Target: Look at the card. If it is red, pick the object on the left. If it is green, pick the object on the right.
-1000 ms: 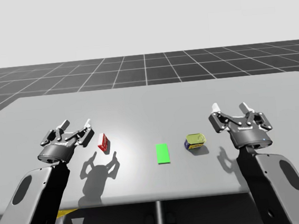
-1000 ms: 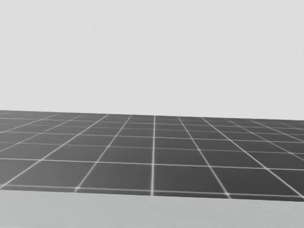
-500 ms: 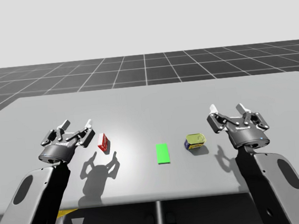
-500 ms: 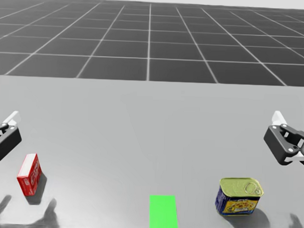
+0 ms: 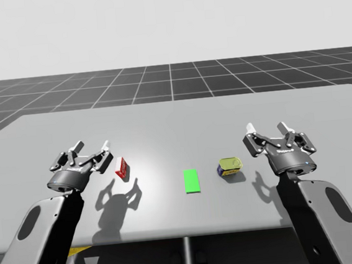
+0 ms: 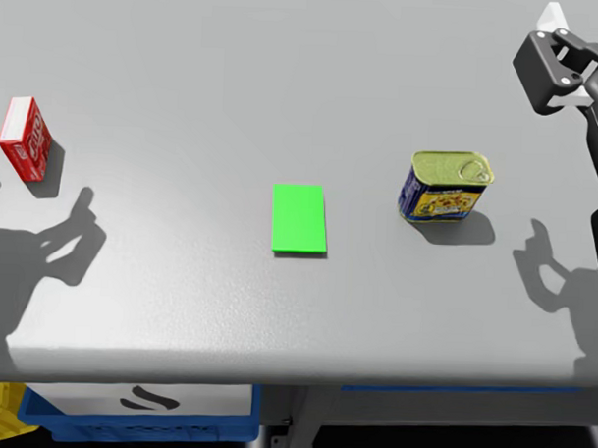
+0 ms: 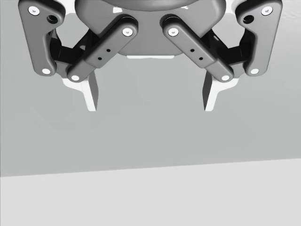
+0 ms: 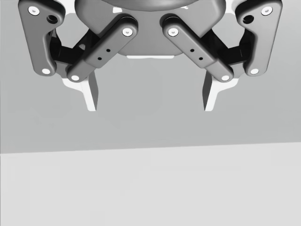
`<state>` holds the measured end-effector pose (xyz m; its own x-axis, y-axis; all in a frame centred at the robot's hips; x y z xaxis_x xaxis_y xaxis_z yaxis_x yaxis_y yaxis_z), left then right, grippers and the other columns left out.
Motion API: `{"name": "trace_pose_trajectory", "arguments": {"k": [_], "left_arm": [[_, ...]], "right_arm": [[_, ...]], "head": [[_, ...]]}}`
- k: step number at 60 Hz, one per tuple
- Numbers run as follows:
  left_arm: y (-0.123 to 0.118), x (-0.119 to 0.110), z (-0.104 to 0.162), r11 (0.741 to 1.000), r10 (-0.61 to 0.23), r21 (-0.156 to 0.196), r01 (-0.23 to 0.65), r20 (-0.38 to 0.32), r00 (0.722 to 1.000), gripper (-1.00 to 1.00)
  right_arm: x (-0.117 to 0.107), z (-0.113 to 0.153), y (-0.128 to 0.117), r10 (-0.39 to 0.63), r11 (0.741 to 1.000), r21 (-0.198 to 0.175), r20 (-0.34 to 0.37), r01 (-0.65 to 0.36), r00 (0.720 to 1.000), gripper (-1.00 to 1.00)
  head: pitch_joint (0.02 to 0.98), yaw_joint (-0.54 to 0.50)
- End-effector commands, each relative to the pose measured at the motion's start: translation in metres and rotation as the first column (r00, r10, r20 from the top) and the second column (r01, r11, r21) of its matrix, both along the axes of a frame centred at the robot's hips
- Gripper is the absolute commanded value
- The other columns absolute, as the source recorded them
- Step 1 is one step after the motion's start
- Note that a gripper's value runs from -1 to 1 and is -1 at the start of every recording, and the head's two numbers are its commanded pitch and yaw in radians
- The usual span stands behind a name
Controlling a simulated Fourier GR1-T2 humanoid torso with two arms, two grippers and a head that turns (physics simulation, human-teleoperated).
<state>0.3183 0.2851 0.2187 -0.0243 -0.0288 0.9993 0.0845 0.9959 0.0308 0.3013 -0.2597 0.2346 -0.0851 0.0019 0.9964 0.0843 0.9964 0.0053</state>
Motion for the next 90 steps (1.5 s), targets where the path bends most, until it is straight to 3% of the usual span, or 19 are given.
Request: {"name": "trace_pose_trajectory", "arguments": {"k": [1,17,42,44,58,66,69,90], "left_arm": [[-0.001,0.000,0.000,1.000,-0.001,0.000,0.001,0.000,1.000,-1.00],[-0.001,0.000,0.000,1.000,-0.001,-0.002,0.001,0.000,1.000,-1.00],[-0.001,0.000,0.000,1.000,-0.006,-0.003,0.006,0.002,1.000,-1.00],[-0.001,0.000,0.000,1.000,-0.006,-0.003,0.006,0.002,1.000,-1.00],[-0.001,0.000,-0.001,1.000,-0.003,-0.006,0.003,-0.001,1.000,-1.00],[-0.001,-0.001,-0.001,1.000,-0.002,-0.007,0.002,-0.004,1.000,-1.00],[-0.001,-0.001,-0.001,1.000,-0.003,-0.006,0.003,-0.005,1.000,-1.00],[-0.001,-0.001,-0.001,1.000,-0.005,-0.005,0.005,-0.007,1.000,-1.00]], "right_arm": [[0.000,0.001,0.000,-0.004,1.000,0.002,0.002,0.004,1.000,-1.00],[0.001,0.000,0.000,-0.002,1.000,-0.004,0.001,0.002,1.000,-1.00],[0.000,0.000,0.000,0.008,1.000,-0.005,0.009,-0.008,1.000,-1.00],[0.000,0.000,0.001,-0.009,1.000,-0.017,0.008,0.009,1.000,-1.00],[-0.007,0.003,0.010,0.051,0.999,0.001,-0.027,-0.051,0.998,-1.00],[-0.023,0.006,0.019,0.059,0.998,-0.032,-0.055,-0.060,0.997,-1.00],[-0.032,0.006,0.027,0.034,0.999,0.037,-0.060,-0.031,0.998,-1.00],[-0.091,-0.035,0.061,0.035,0.999,-0.002,-0.099,-0.035,0.994,-1.00]], "head": [[0.960,-0.07],[0.936,-0.09],[0.889,-0.29],[0.889,-0.30],[0.865,-0.32],[0.862,-0.31],[0.862,-0.31],[0.859,-0.30]]}}
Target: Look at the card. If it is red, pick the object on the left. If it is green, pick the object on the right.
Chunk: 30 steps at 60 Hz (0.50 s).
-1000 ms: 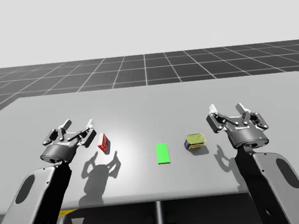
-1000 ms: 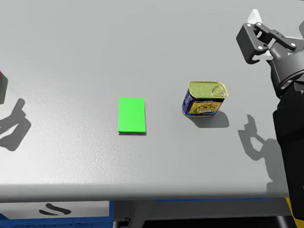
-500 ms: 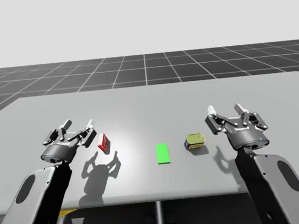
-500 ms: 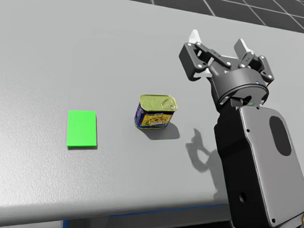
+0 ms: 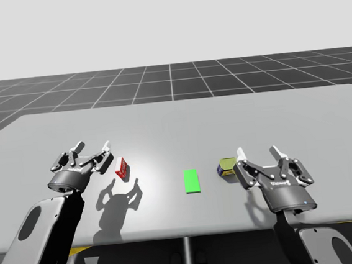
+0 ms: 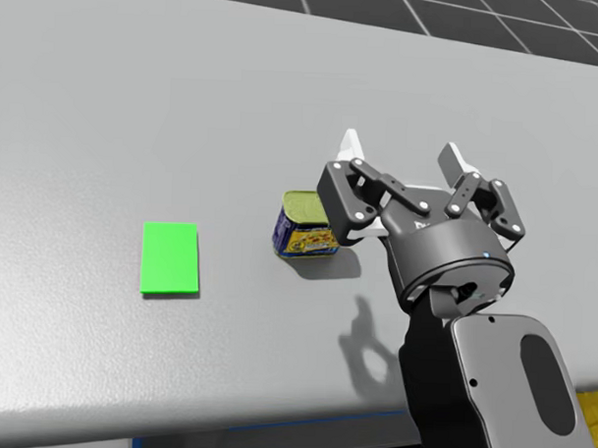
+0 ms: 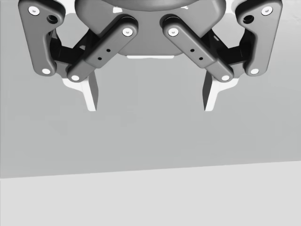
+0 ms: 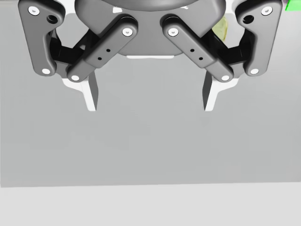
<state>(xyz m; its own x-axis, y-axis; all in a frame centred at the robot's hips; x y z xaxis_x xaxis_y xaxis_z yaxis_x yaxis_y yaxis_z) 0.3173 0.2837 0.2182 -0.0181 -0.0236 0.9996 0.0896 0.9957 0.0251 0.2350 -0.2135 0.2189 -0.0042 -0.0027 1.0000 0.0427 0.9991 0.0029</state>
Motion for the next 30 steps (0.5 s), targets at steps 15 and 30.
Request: {"name": "trace_pose_trajectory", "arguments": {"k": [15,30], "left_arm": [[0.000,0.000,0.000,1.000,0.000,0.000,0.000,-0.001,1.000,-1.00],[0.000,0.000,0.000,1.000,0.000,0.000,0.000,-0.001,1.000,-1.00]], "right_arm": [[-0.040,-0.047,0.028,-0.010,1.000,-0.028,-0.059,0.008,0.998,-1.00],[-0.037,-0.071,0.040,-0.002,0.998,-0.060,-0.117,-0.005,0.993,-1.00]], "head": [[0.857,-0.29],[0.858,-0.29]]}}
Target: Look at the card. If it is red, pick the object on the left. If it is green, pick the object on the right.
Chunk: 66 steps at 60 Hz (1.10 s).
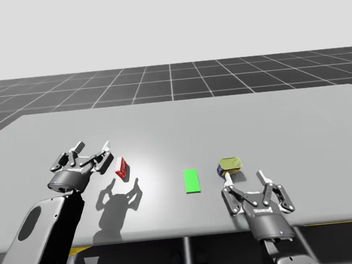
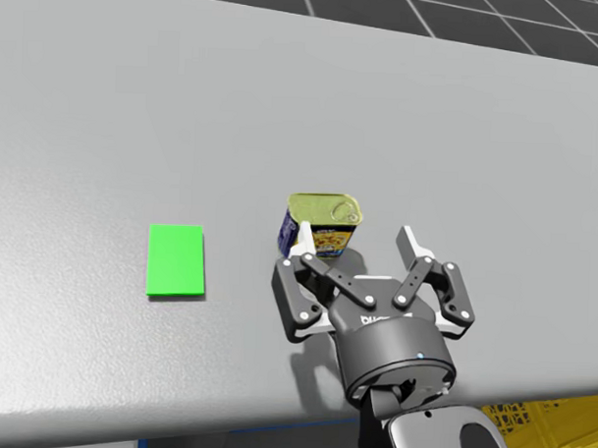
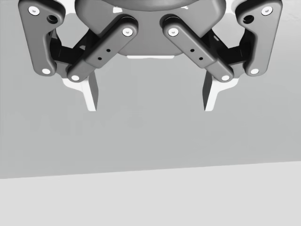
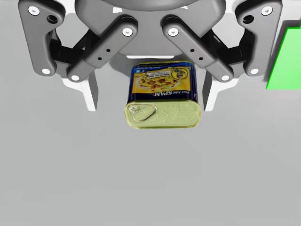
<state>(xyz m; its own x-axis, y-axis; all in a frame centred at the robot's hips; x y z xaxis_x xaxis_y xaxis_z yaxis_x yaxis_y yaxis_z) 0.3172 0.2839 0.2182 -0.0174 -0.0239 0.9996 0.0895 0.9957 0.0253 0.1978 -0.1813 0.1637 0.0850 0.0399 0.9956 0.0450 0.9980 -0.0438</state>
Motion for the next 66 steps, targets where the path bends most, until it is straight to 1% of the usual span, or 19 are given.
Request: {"name": "trace_pose_trajectory", "arguments": {"k": [1,4,11,16,22,26,31,40,43,46,48,51,61,65,66], "left_arm": [[0.000,0.000,0.000,1.000,0.000,0.000,0.000,0.000,1.000,-1.00],[0.000,0.000,0.000,1.000,0.000,0.000,0.000,0.000,1.000,-1.00],[0.000,0.000,0.000,1.000,0.000,0.000,0.000,0.000,1.000,-1.00],[0.000,0.000,0.000,1.000,0.000,0.000,0.000,0.000,1.000,-1.00],[0.000,0.000,0.000,1.000,0.000,0.000,0.000,0.000,1.000,-1.00],[0.000,0.000,0.000,1.000,0.000,0.000,0.000,0.000,1.000,-1.00],[0.000,0.000,0.000,1.000,0.000,0.000,0.000,0.000,1.000,-1.00],[0.000,0.000,0.000,1.000,0.000,0.000,0.000,0.000,1.000,-1.00],[0.000,0.000,0.000,1.000,0.000,0.000,0.000,0.000,1.000,-1.00],[0.000,0.000,0.000,1.000,0.000,0.000,0.000,0.000,1.000,-1.00],[0.000,0.000,0.000,1.000,0.000,0.000,0.000,0.000,1.000,-1.00],[0.000,0.000,0.000,1.000,0.000,0.000,0.000,0.000,1.000,-1.00],[0.000,0.000,0.000,1.000,0.000,0.000,0.000,0.000,1.000,-1.00],[0.000,0.000,0.000,1.000,0.000,0.000,0.000,0.000,1.000,-1.00],[0.000,0.000,0.000,1.000,0.007,0.012,-0.007,0.002,1.000,-1.00]], "right_arm": [[0.001,-0.018,0.009,0.006,1.000,-0.016,-0.037,-0.006,0.999,-1.00],[0.003,-0.020,0.010,0.004,1.000,-0.017,-0.045,-0.005,0.999,-1.00],[0.012,-0.025,0.012,-0.020,1.000,-0.005,-0.077,0.020,0.997,-1.00],[0.018,-0.029,0.013,-0.019,1.000,-0.026,-0.080,0.017,0.997,-1.00],[0.026,-0.033,0.014,-0.019,0.999,-0.040,-0.095,0.015,0.995,-1.00],[0.031,-0.033,0.014,-0.015,0.999,-0.033,-0.108,0.011,0.994,-1.00],[0.037,-0.033,0.015,-0.016,0.999,-0.043,-0.111,0.011,0.994,-1.00],[0.048,-0.034,0.013,-0.034,0.999,-0.043,-0.141,0.028,0.989,-1.00],[0.052,-0.035,0.013,-0.035,0.998,-0.049,-0.147,0.029,0.988,-1.00],[0.055,-0.037,0.013,-0.033,0.999,-0.045,-0.162,0.026,0.986,-1.00],[0.059,-0.038,0.013,-0.031,0.998,-0.054,-0.166,0.023,0.986,-1.00],[0.061,-0.039,0.013,-0.033,0.998,-0.054,-0.171,0.024,0.985,-1.00],[0.071,-0.041,0.013,-0.031,0.997,-0.071,-0.177,0.019,0.984,-1.00],[0.072,-0.043,0.013,-0.026,0.997,-0.071,-0.190,0.013,0.981,-1.00],[0.072,-0.043,0.013,-0.029,0.997,-0.076,-0.189,0.014,0.982,-1.00]], "head": [[0.858,-0.29],[0.857,-0.29],[0.857,-0.29],[0.857,-0.28],[0.858,-0.28],[0.859,-0.28],[0.858,-0.28],[0.856,-0.28],[0.856,-0.28],[0.855,-0.27],[0.853,-0.27],[0.853,-0.27],[0.846,-0.27],[0.843,-0.27],[0.842,-0.27]]}}
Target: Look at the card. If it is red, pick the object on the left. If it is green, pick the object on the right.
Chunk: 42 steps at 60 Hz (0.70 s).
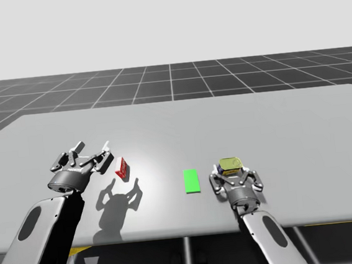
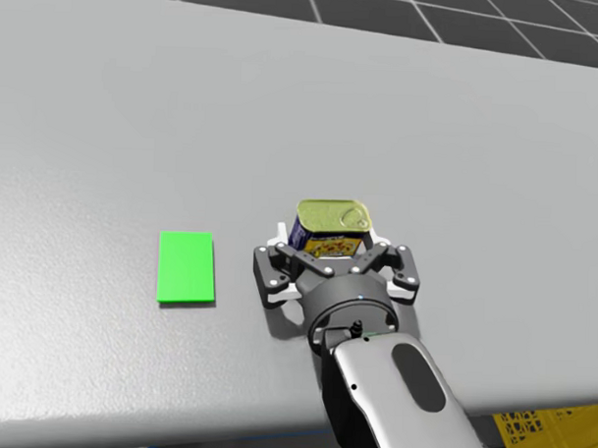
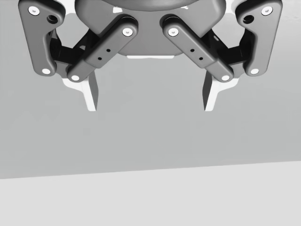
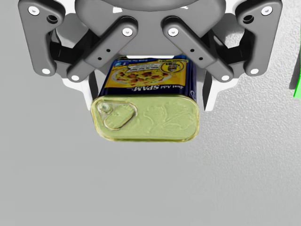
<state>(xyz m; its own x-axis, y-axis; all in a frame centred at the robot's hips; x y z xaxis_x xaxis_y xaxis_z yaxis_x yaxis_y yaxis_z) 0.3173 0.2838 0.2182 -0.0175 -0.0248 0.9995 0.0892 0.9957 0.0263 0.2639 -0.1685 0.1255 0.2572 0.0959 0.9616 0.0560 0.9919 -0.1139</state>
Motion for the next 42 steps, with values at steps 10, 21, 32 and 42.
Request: {"name": "trace_pose_trajectory", "arguments": {"k": [10,21,32,42], "left_arm": [[0.0004,-0.0002,-0.0003,1.000,0.007,0.015,-0.007,0.000,1.000,-1.00],[-0.0004,-0.0005,-0.0004,1.000,0.007,0.018,-0.007,0.000,1.000,-1.00],[-0.0004,-0.0005,-0.0003,1.000,0.007,0.018,-0.007,0.000,1.000,-1.00],[-0.0004,-0.0005,-0.0003,1.000,0.007,0.018,-0.007,0.000,1.000,-1.00]], "right_arm": [[0.0035,-0.0073,-0.0012,-0.017,1.000,-0.010,-0.041,0.017,0.999,1.00],[0.0024,-0.0079,-0.0022,-0.029,1.000,-0.003,-0.041,0.029,0.999,1.00],[0.0016,-0.0086,-0.0028,-0.033,0.999,0.001,-0.041,0.033,0.999,1.00],[0.0011,-0.0091,-0.0031,-0.033,0.999,0.005,-0.043,0.033,0.999,1.00]], "head": [[0.825,-0.28],[0.717,-0.30],[0.534,-0.33],[0.439,-0.35]]}}
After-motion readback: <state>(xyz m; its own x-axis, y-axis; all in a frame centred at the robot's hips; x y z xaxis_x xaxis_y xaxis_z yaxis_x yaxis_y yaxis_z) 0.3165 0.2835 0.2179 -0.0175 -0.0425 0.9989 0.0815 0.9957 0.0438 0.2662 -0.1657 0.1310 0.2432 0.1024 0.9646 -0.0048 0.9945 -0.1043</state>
